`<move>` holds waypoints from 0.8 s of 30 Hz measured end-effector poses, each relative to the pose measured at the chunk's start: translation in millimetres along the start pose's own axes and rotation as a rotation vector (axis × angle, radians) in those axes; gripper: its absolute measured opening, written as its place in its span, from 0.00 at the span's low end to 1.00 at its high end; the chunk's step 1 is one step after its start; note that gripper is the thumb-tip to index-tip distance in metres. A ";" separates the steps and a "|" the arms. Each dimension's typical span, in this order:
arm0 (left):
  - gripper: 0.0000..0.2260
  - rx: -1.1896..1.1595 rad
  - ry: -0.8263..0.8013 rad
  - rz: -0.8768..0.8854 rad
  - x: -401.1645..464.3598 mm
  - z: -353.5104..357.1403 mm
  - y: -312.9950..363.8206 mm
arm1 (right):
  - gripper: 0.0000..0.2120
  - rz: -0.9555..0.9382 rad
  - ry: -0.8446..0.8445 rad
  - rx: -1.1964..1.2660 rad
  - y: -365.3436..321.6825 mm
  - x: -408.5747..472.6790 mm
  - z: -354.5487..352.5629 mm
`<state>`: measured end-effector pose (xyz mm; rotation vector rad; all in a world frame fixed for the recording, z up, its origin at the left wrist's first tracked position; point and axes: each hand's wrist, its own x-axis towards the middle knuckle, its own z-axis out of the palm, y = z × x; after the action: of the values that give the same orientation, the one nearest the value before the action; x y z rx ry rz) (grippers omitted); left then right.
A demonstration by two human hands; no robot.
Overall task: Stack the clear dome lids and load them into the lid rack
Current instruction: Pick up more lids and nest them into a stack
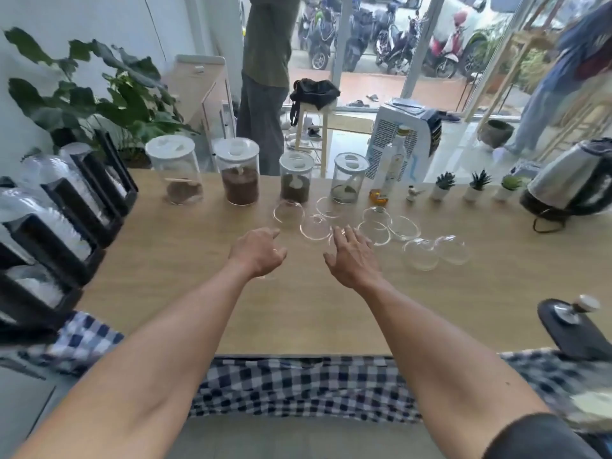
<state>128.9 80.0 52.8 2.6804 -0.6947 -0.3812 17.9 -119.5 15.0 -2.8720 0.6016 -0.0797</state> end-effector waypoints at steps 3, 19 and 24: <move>0.29 0.020 0.020 -0.050 -3.9 17.8 18.0 | 0.31 -0.060 0.007 0.003 24.1 2.7 9.8; 0.40 0.234 -0.010 -0.236 14.8 76.1 12.0 | 0.29 -0.153 -0.059 -0.041 60.6 43.7 45.6; 0.39 0.187 0.006 -0.280 21.7 89.1 4.5 | 0.29 -0.151 -0.049 -0.045 61.2 43.6 60.8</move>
<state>115.1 42.1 -29.7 2.9646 -0.3683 -0.3953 39.6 -180.3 -57.0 -2.9492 0.3808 -0.0188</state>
